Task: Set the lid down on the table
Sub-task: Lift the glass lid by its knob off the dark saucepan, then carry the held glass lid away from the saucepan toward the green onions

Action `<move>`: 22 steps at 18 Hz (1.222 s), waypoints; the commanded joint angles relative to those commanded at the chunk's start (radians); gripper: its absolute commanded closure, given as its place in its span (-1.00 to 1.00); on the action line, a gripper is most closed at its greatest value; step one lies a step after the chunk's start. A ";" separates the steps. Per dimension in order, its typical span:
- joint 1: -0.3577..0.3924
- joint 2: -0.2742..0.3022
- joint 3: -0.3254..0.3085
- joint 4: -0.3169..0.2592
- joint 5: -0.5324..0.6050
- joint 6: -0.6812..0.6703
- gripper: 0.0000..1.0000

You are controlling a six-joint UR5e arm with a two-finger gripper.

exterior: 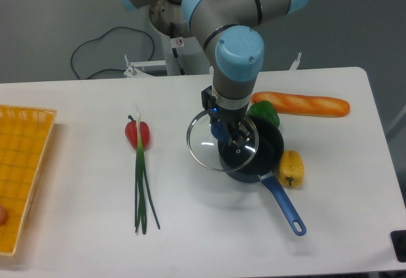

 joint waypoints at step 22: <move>-0.118 -0.143 0.020 0.183 -0.072 -0.552 0.22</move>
